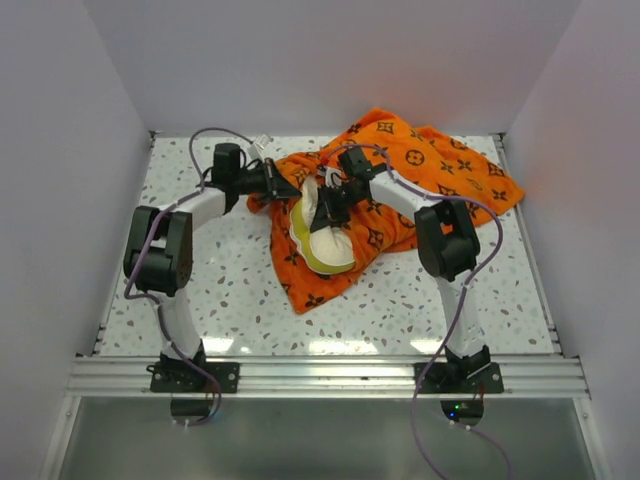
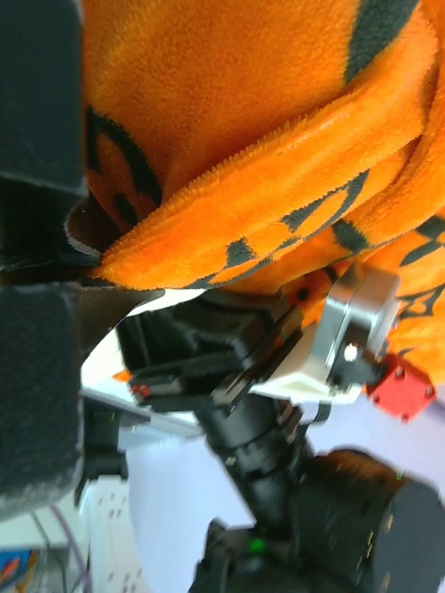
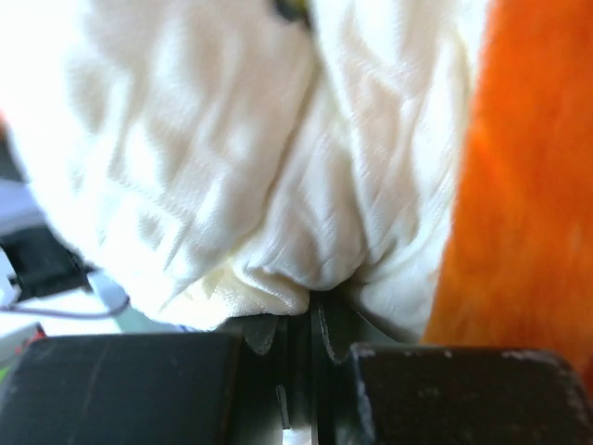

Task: Put the pillow into the pillowcase

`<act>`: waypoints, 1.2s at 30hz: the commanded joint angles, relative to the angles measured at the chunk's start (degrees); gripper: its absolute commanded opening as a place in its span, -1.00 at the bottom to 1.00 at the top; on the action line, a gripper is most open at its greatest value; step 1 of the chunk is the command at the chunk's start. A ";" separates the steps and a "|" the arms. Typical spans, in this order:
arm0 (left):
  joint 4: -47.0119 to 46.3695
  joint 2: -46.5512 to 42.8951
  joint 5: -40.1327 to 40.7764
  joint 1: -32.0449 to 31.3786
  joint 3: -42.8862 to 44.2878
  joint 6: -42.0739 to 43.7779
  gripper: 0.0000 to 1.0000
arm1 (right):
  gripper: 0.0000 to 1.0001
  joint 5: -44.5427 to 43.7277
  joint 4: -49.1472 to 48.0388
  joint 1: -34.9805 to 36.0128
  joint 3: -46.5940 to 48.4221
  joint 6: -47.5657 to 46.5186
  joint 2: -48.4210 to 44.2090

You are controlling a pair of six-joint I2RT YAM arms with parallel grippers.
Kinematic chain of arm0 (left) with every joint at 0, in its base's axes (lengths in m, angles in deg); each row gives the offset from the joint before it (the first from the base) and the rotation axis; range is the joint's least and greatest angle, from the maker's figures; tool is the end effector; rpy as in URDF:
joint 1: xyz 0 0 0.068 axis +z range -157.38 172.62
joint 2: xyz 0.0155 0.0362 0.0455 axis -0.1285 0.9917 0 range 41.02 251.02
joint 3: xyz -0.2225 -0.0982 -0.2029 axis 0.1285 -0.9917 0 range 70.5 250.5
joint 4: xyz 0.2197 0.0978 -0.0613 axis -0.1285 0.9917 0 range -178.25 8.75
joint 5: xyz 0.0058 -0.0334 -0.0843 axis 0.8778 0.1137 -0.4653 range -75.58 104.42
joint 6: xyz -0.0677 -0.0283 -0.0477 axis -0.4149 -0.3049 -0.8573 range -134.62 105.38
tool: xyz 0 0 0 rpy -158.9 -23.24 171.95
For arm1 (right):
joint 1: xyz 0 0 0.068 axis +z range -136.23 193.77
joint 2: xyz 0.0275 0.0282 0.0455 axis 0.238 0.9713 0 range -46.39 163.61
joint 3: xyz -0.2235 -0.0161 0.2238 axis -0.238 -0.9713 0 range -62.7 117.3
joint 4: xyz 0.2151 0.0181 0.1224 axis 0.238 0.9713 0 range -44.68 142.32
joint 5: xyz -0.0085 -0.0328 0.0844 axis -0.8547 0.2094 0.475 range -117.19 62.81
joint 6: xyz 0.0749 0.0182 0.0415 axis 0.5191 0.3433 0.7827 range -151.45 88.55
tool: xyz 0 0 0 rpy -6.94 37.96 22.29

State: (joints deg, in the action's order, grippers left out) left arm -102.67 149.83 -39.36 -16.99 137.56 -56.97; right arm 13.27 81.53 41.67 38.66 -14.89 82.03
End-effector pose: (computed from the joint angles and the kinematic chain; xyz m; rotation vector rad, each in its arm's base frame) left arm 0.4217 -0.1349 0.2423 0.0299 2.1731 -1.5005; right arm 0.4225 0.2807 0.1853 -0.5098 2.7038 1.1817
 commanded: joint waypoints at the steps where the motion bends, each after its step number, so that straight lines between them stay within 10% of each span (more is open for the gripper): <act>1: 20.36 4.28 2.79 -4.27 11.57 15.97 -1.00 | -1.00 -5.30 -15.55 -1.01 0.49 6.64 -0.99; 8: 22.82 2.71 4.99 -5.77 11.93 22.20 -0.96 | -1.00 -6.10 -9.65 -1.09 6.14 4.79 3.42; 14: 39.03 4.12 24.52 -10.70 16.61 39.54 -0.83 | -0.94 -2.25 -6.68 -1.36 4.64 1.82 2.46; 20: 35.00 6.58 18.02 -3.85 17.57 31.37 -0.74 | 0.94 -3.79 -1.86 -1.01 6.83 -2.13 -3.61; 36: 22.42 6.59 7.99 -0.95 15.03 14.49 -0.54 | 0.97 -30.80 16.62 9.89 19.15 -11.89 10.18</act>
State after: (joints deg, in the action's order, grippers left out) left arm -75.39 157.44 -26.42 -18.26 154.00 -36.40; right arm -10.88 92.87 50.80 58.94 -24.07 89.09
